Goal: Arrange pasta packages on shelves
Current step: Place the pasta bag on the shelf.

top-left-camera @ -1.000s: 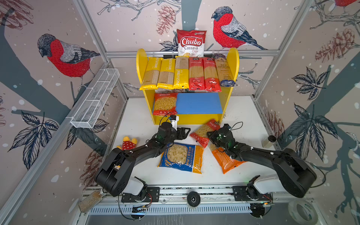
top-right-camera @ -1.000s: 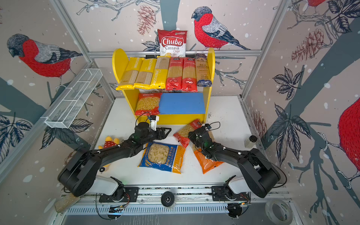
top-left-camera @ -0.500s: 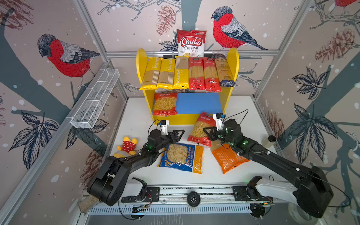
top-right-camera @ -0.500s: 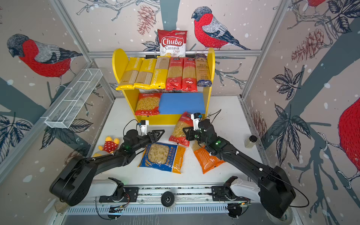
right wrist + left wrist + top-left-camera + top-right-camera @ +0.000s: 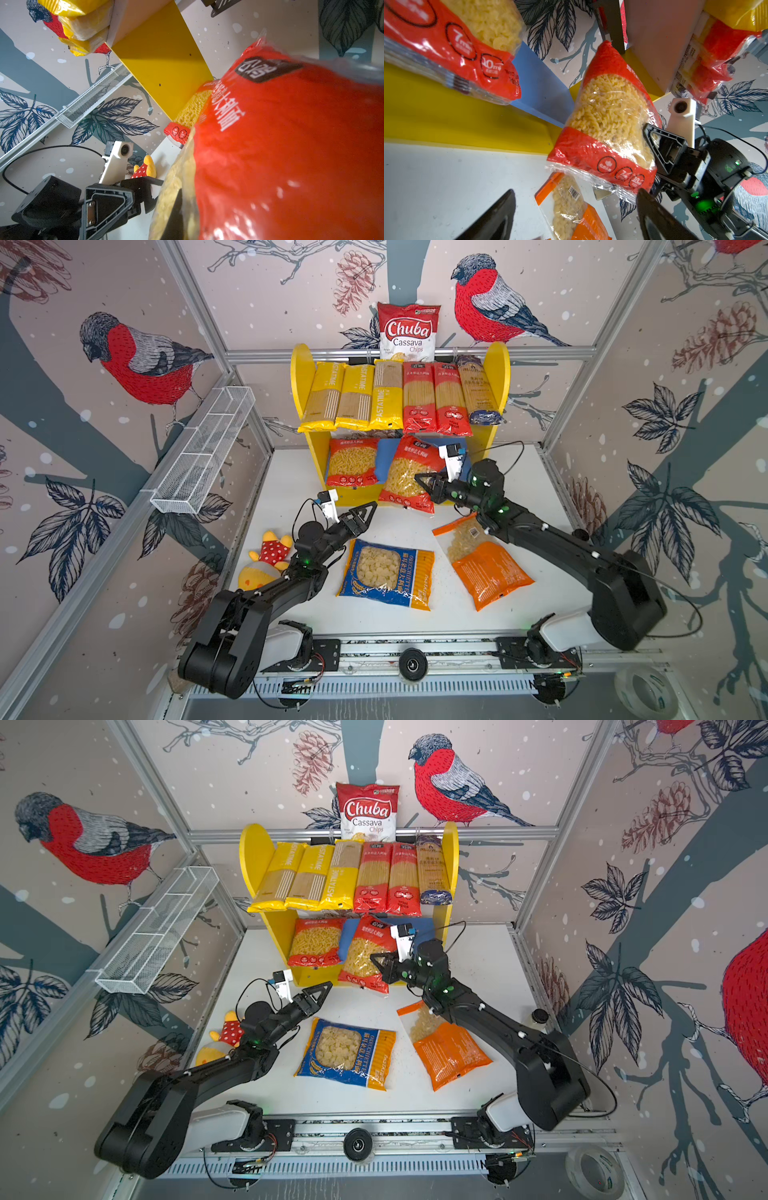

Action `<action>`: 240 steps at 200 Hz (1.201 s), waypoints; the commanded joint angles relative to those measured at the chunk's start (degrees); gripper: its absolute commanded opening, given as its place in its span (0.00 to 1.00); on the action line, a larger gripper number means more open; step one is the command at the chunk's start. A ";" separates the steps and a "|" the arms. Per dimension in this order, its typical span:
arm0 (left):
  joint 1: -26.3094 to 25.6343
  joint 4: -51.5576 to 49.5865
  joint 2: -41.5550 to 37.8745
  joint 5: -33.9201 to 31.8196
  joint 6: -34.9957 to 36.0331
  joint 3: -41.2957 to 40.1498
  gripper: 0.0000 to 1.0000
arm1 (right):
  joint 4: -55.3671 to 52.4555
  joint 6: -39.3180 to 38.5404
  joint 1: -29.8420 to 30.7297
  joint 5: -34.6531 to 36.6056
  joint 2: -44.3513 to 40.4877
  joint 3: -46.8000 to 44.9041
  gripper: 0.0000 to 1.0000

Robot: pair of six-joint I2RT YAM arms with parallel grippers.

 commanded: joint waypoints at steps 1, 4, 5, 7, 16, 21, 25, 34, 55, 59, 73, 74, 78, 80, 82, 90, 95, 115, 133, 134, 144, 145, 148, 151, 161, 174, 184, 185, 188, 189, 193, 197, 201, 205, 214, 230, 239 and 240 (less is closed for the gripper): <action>0.25 7.39 1.87 -0.82 -2.08 0.28 0.89 | 11.83 0.24 -0.46 -4.64 3.63 3.73 0.00; 0.25 7.83 2.29 -0.99 -2.26 0.28 0.89 | 11.82 0.24 -0.57 -5.18 4.29 4.21 0.00; 0.30 8.00 2.41 -1.07 -2.32 0.28 0.89 | 11.82 0.21 -0.63 -5.39 4.52 4.35 0.00; 0.33 8.31 2.63 -1.12 -2.37 0.28 0.89 | 11.73 0.25 -0.71 -5.78 4.96 4.67 0.00; 0.26 9.62 3.65 -1.35 -2.95 0.33 0.89 | 11.58 0.30 -1.16 -7.20 6.60 5.69 0.00; 0.27 10.17 4.18 -1.49 -3.23 0.44 0.89 | 11.56 0.39 -1.50 -7.99 7.37 6.14 0.00; 0.25 10.67 4.54 -1.49 -3.33 0.46 0.90 | 11.54 0.43 -1.76 -8.55 8.06 6.38 0.00; 0.32 11.10 5.36 -1.54 -3.44 0.70 0.90 | 11.56 0.72 -2.44 -9.37 9.43 7.05 0.00; 0.17 11.80 6.96 -1.66 -3.44 1.22 0.89 | 12.60 2.65 -3.98 -10.55 12.62 8.05 0.00; 0.08 11.99 7.29 -1.68 -3.50 1.29 0.89 | 13.04 3.01 -4.17 -10.69 13.19 8.18 0.00; -0.39 12.14 8.33 -1.85 -3.29 1.72 0.88 | 14.27 4.30 -4.69 -11.25 15.06 8.79 0.00; -0.42 12.09 8.41 -1.89 -3.27 1.79 0.88 | 14.37 4.39 -4.71 -11.28 15.18 8.88 0.00; -0.54 12.00 8.69 -2.00 -3.04 2.06 0.88 | 14.51 4.70 -4.79 -11.33 15.70 9.23 0.00; -0.65 11.92 8.83 -1.97 -2.90 2.15 0.88 | 14.54 4.84 -4.81 -11.36 15.99 9.40 0.00; -0.81 11.82 8.93 -2.01 -2.73 2.24 0.88 | 14.54 4.96 -4.88 -11.34 16.28 9.64 0.00; -1.35 11.12 9.55 -2.63 -1.79 2.70 0.88 | 13.87 5.42 -4.91 -11.12 17.45 10.89 0.00; -1.77 10.38 9.91 -3.16 -1.10 3.08 0.88 | 12.72 5.54 -5.05 -10.78 18.20 11.83 0.00; -2.83 9.04 11.79 -4.45 0.74 4.53 0.88 | 3.17 5.48 -5.47 -8.21 22.13 18.48 0.00; -3.13 10.56 14.35 -4.46 0.07 5.70 0.86 | -7.86 4.13 -5.86 -5.59 26.27 25.71 0.07; -3.15 10.69 14.50 -4.43 0.03 5.76 0.86 | -8.48 4.04 -5.87 -5.37 26.45 26.13 0.08; -3.43 11.68 15.91 -4.23 -0.25 6.54 0.85 | -14.28 2.90 -5.93 -3.47 28.59 29.79 0.15; -3.48 11.69 16.03 -4.18 -0.26 6.66 0.85 | -14.76 2.81 -5.90 -3.30 28.80 30.10 0.16; -3.60 11.71 16.40 -4.20 -0.27 6.96 0.85 | -16.27 2.66 -6.03 -2.96 29.36 31.05 0.19; -3.73 11.73 16.68 -4.10 -0.27 7.22 0.85 | -17.63 2.57 -6.12 -2.58 30.00 32.04 0.22; -4.20 11.89 17.76 -3.97 -0.27 8.11 0.84 | -21.73 2.82 -6.51 -1.83 31.62 34.38 0.32; -4.71 12.18 18.94 -3.92 -0.27 8.99 0.83 | -22.72 4.05 -6.88 -1.20 32.08 34.65 0.41; -4.89 12.44 19.77 -3.66 -0.44 9.58 0.82 | -22.59 4.56 -6.91 -0.53 31.55 33.81 0.49; -4.91 12.42 19.80 -3.63 -0.44 9.63 0.82 | -22.57 4.65 -6.92 -0.51 31.51 33.74 0.50; -4.93 12.51 20.04 -3.51 -0.57 9.87 0.82 | -22.53 4.65 -6.92 -0.38 31.29 33.46 0.51; -4.98 12.54 20.12 -3.42 -0.60 9.91 0.82 | -22.53 4.70 -6.92 -0.35 31.20 33.34 0.51; -5.06 12.68 20.38 -3.25 -0.70 10.15 0.81 | -22.41 4.74 -6.88 -0.24 30.90 32.98 0.53; -5.09 12.91 20.66 -3.10 -0.79 10.29 0.81 | -22.37 4.87 -6.92 0.04 30.49 32.60 0.55; -5.12 13.21 20.91 -3.00 -0.88 10.45 0.81 | -22.32 5.03 -6.92 0.42 30.09 32.18 0.56; -5.20 13.37 21.11 -2.85 -0.97 10.55 0.80 | -22.44 5.18 -6.88 0.78 29.74 31.86 0.58; -5.28 13.43 21.54 -2.73 -0.97 10.84 0.80 | -22.53 5.42 -6.92 1.39 28.85 30.89 0.61; -5.29 13.38 22.29 -2.63 -0.84 11.41 0.79 | -23.36 6.04 -6.70 3.40 27.22 29.13 0.66; -5.29 13.33 22.74 -2.58 -0.67 11.75 0.79 | -23.41 6.59 -6.58 4.63 26.15 27.48 0.68; -5.29 13.35 22.78 -2.57 -0.65 11.82 0.79 | -23.33 6.68 -6.58 4.75 26.00 27.27 0.68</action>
